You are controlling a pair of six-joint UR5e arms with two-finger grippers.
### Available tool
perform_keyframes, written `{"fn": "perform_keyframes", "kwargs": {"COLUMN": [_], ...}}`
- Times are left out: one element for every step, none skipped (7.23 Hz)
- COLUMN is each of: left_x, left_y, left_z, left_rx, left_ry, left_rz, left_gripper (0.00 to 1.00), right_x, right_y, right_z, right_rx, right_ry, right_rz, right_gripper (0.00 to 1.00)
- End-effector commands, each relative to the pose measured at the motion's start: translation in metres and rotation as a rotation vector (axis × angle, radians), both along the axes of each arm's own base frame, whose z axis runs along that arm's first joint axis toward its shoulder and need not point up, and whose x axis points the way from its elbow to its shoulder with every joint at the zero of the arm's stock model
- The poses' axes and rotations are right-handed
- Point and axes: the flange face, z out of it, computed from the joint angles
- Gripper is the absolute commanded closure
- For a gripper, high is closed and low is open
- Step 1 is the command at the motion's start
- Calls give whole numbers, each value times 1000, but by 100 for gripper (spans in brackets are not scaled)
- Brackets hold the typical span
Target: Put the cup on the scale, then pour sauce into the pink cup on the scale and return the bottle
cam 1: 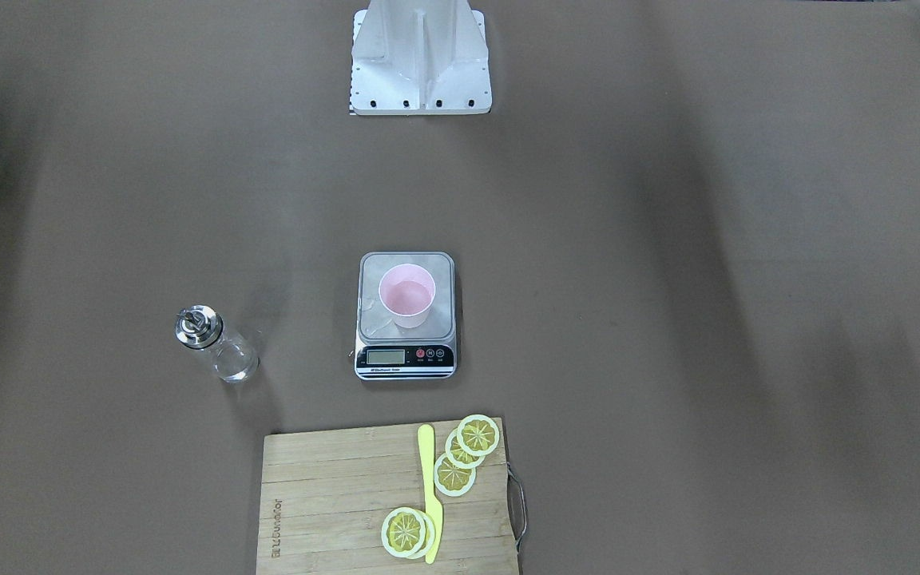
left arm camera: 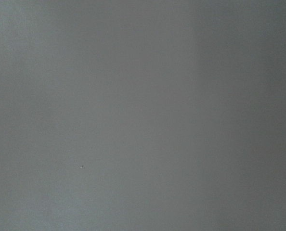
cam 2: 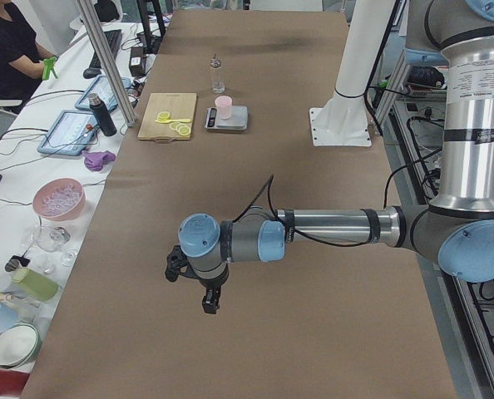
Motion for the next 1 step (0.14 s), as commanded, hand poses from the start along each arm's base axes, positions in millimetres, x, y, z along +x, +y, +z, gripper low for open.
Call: {"fn": "perform_keyframes", "kwargs": {"left_x": [0], "left_y": [-3], "left_z": [-3], "left_rx": [6], "left_ry": [1], "left_rz": [0], "left_gripper": [1], "right_x": [0], "right_y": [0], "right_z": [-1], "right_rx": [0], "right_ry": [0], "right_rz": [0], "right_gripper": [0]}}
